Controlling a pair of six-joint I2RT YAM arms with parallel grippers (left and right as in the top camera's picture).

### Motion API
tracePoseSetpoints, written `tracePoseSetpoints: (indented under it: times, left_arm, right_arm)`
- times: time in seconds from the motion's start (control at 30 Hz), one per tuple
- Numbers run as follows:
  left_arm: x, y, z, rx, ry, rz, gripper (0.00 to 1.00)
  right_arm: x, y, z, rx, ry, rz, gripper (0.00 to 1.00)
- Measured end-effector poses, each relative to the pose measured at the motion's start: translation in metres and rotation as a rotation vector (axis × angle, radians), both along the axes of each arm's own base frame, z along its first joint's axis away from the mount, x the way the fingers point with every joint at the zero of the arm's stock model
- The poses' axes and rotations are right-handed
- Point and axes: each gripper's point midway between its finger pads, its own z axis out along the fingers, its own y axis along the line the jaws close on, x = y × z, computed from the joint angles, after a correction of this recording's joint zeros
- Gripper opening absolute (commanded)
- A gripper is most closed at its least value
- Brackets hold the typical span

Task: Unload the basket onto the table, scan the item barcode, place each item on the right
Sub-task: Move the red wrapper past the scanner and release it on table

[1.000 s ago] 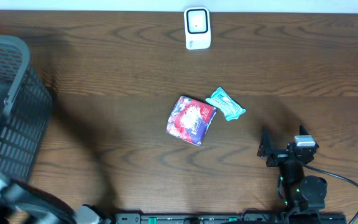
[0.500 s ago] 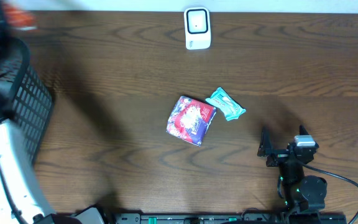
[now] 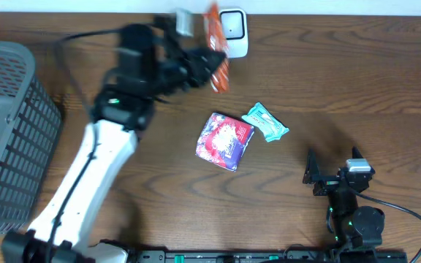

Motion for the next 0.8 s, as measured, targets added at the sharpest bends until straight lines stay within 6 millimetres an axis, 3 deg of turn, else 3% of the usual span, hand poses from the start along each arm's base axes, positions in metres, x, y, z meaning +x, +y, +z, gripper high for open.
tracePoseSetpoints:
  times: [0.07, 0.2, 0.33, 0.4, 0.53, 0.67, 0.8]
  left_arm:
    - [-0.005, -0.014, -0.039, 0.121, 0.05, -0.006, 0.08]
    - [-0.014, -0.033, -0.098, 0.325, 0.099, -0.02, 0.14]
    - [-0.009, -0.028, -0.136, 0.526, 0.074, 0.029, 0.13]
    - [0.004, -0.01, -0.15, 0.666, 0.024, 0.094, 0.13]
    - [0.031, 0.054, -0.167, 0.987, -0.027, 0.303, 0.13]
    - [0.027, 0.104, -0.182, 1.187, 0.041, 0.363, 0.17]
    - [0.028, 0.126, -0.182, 1.254, 0.06, 0.397, 0.26]
  right_arm:
    - [0.0, 0.0, 0.0, 0.0, 0.0, 0.0, 0.99]
    - [0.0, 0.0, 0.0, 0.0, 0.0, 0.0, 0.99]
    - [0.0, 0.0, 0.0, 0.0, 0.0, 0.0, 0.99]
    - [0.0, 0.0, 0.0, 0.0, 0.0, 0.0, 0.99]
    - [0.0, 0.0, 0.0, 0.0, 0.0, 0.0, 0.99]
    - [0.0, 0.0, 0.0, 0.0, 0.0, 0.0, 0.99]
    - [0.0, 0.0, 0.0, 0.002, 0.0, 0.0, 0.99]
